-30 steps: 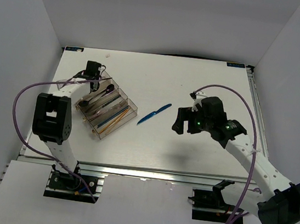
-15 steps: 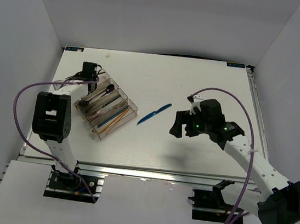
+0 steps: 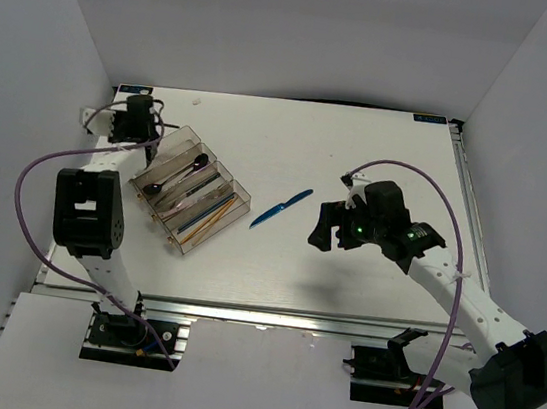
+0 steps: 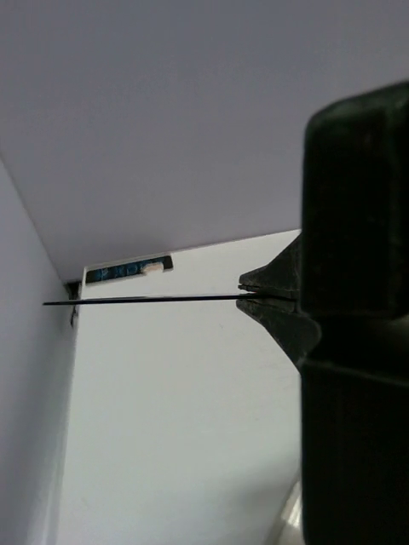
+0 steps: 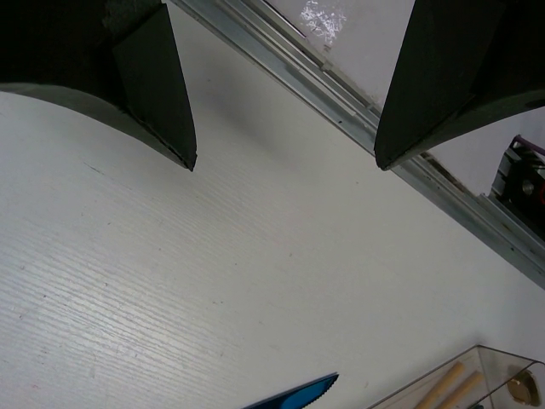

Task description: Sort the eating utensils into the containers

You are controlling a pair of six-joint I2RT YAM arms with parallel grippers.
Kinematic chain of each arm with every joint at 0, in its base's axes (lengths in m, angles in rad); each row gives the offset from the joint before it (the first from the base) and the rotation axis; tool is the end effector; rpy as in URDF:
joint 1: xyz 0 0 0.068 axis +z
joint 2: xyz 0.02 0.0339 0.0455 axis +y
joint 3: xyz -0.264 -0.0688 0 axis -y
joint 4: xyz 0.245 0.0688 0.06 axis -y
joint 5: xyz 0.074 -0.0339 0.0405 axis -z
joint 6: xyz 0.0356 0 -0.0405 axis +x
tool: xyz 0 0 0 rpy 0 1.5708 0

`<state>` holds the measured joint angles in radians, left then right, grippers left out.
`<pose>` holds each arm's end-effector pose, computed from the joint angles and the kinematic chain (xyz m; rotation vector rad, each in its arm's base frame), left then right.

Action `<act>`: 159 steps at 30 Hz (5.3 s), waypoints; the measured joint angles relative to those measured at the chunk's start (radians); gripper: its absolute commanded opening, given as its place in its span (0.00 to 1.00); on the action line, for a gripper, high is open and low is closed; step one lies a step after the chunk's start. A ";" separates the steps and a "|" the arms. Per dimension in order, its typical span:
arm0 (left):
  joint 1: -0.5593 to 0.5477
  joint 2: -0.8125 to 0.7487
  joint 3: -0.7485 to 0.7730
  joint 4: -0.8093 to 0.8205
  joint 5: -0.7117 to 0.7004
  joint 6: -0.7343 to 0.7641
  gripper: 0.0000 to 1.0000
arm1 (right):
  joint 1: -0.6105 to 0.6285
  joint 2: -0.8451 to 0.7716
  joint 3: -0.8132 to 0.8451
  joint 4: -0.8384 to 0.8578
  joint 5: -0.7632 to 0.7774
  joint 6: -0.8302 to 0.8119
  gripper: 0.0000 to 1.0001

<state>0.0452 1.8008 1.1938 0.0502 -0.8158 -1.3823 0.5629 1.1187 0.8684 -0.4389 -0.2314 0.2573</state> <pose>0.3976 0.0439 0.2281 -1.5784 1.1304 -0.0098 0.1992 0.1354 0.2793 -0.4810 2.2837 0.6867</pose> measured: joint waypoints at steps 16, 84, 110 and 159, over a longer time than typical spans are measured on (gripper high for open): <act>0.129 0.195 0.729 -0.272 0.987 1.270 0.00 | 0.000 -0.035 -0.001 0.001 -0.034 0.000 0.89; -0.008 -0.671 -0.040 -0.378 0.832 1.185 0.98 | 0.029 0.171 0.047 -0.050 0.496 0.191 0.89; -0.813 0.455 0.768 -0.626 0.681 1.220 0.83 | 0.020 -0.337 0.011 -0.318 0.501 0.282 0.89; -0.747 0.725 1.080 -1.042 0.818 1.345 0.50 | 0.020 -0.416 -0.014 -0.399 0.417 0.206 0.89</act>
<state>-0.7013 2.5256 2.2738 -0.9916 0.0025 -0.0376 0.5827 0.7025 0.8547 -0.8375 0.1852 0.4633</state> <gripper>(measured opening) 0.487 0.895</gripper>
